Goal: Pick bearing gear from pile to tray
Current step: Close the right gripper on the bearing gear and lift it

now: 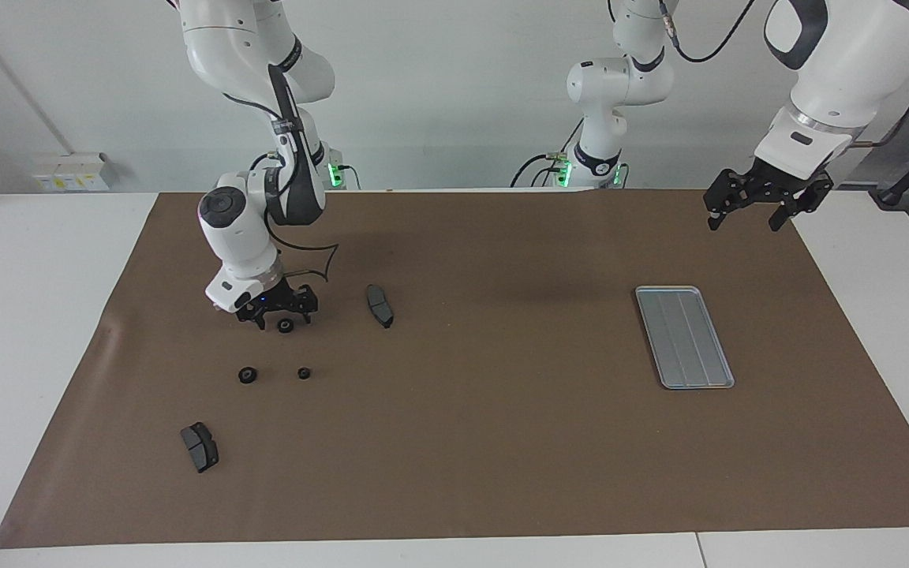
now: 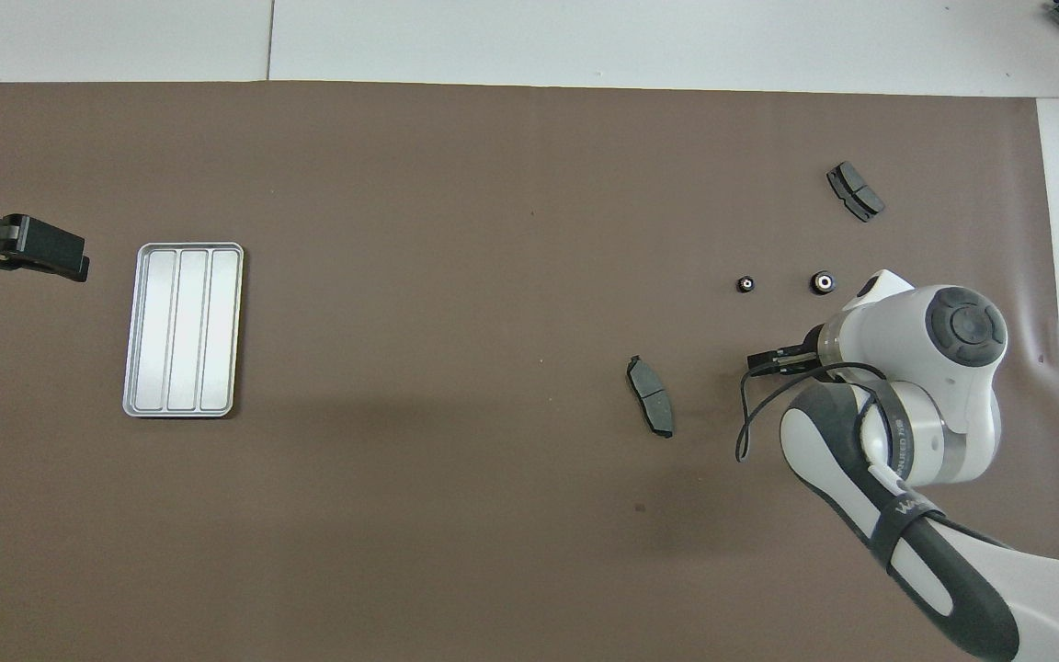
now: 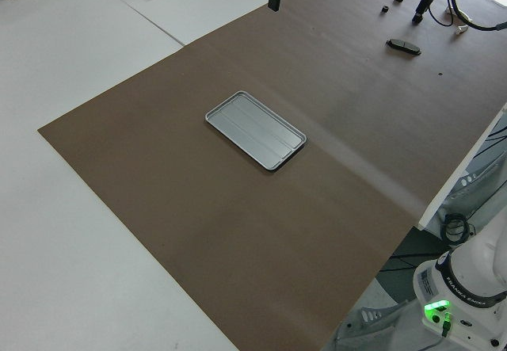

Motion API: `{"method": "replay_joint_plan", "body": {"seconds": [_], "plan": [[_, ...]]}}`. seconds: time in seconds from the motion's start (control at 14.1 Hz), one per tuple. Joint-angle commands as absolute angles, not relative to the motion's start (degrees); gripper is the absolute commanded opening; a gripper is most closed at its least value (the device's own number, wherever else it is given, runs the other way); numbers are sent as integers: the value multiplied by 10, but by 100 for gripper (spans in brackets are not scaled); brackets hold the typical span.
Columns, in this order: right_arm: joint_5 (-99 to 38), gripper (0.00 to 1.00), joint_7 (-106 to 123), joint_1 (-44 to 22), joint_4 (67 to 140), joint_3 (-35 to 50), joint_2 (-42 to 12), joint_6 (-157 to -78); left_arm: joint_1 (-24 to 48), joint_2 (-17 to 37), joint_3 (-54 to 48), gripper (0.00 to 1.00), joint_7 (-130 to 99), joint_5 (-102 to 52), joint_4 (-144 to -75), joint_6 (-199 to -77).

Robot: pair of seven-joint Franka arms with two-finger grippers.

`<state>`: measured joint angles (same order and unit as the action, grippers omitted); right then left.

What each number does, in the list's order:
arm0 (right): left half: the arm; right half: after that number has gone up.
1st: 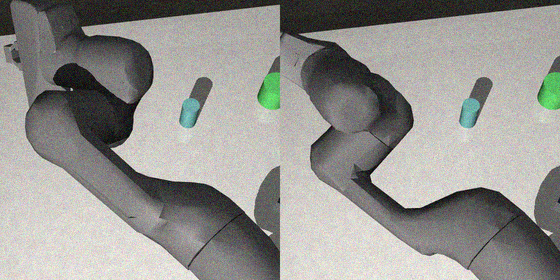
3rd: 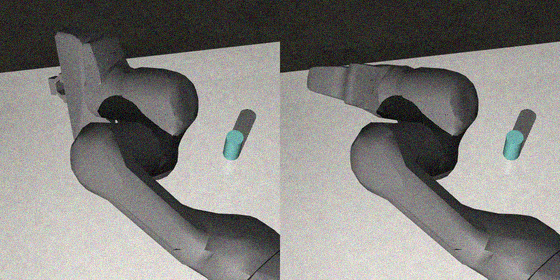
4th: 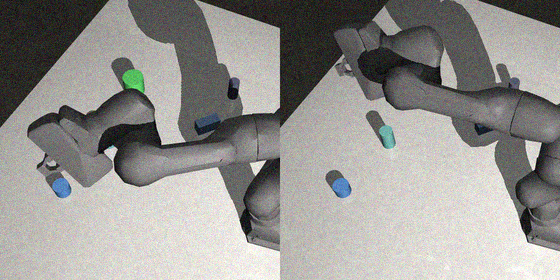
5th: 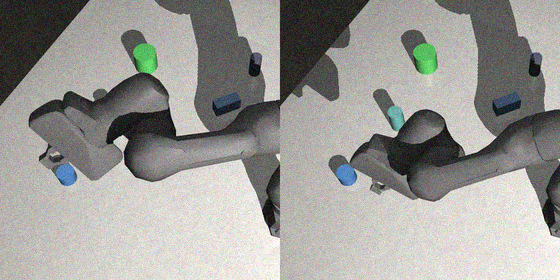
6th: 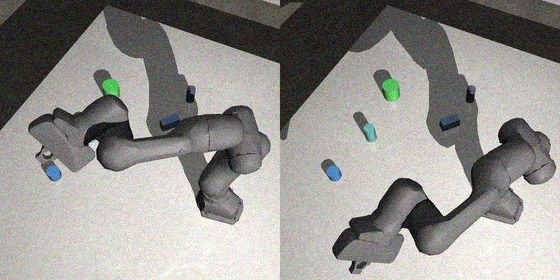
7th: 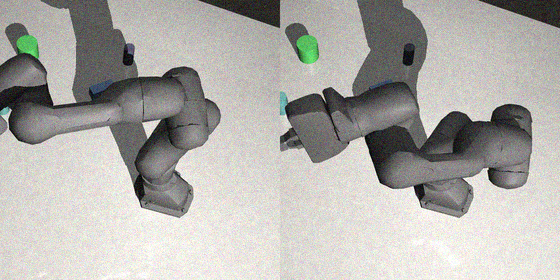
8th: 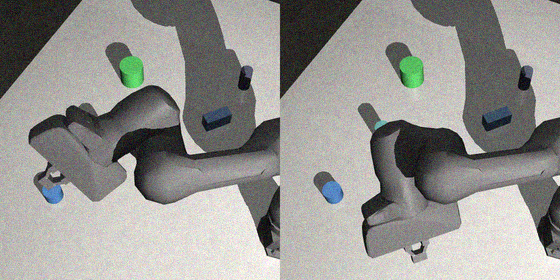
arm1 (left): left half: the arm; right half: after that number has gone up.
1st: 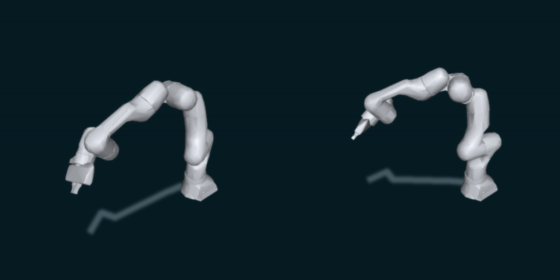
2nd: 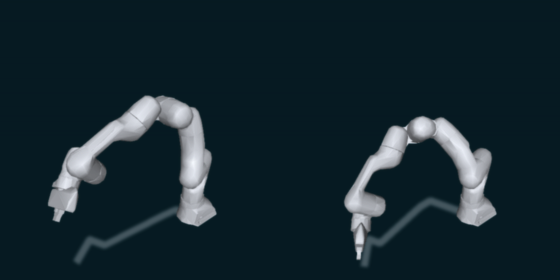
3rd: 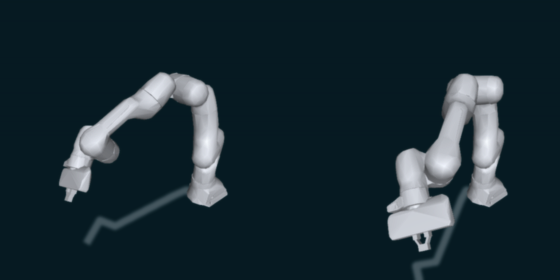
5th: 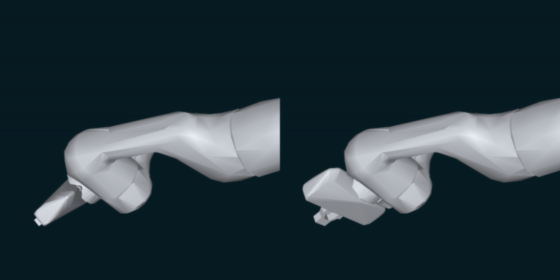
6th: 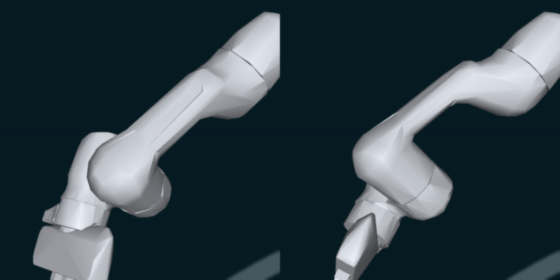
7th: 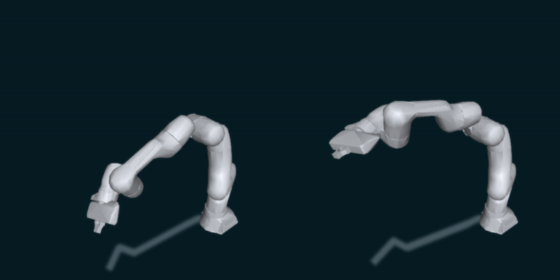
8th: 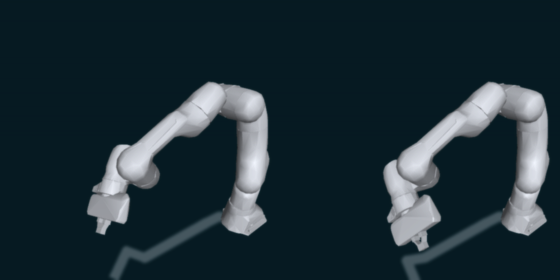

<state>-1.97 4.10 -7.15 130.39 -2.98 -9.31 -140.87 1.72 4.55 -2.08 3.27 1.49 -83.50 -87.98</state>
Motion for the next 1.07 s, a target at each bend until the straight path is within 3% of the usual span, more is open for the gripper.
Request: {"method": "replay_joint_plan", "body": {"seconds": [0.0,0.28,1.0], "plan": [[-33,90,64,-69,1315,-30,-88,-1424,11,28,-26,100,26,27,-856,-887],[-33,75,65,-69,1318,-30,-88,-1424,11,28,-26,100,26,27,-856,-887],[-33,70,61,-64,1318,-30,-90,-1440,11,28,-26,100,26,27,-856,-887]]}}
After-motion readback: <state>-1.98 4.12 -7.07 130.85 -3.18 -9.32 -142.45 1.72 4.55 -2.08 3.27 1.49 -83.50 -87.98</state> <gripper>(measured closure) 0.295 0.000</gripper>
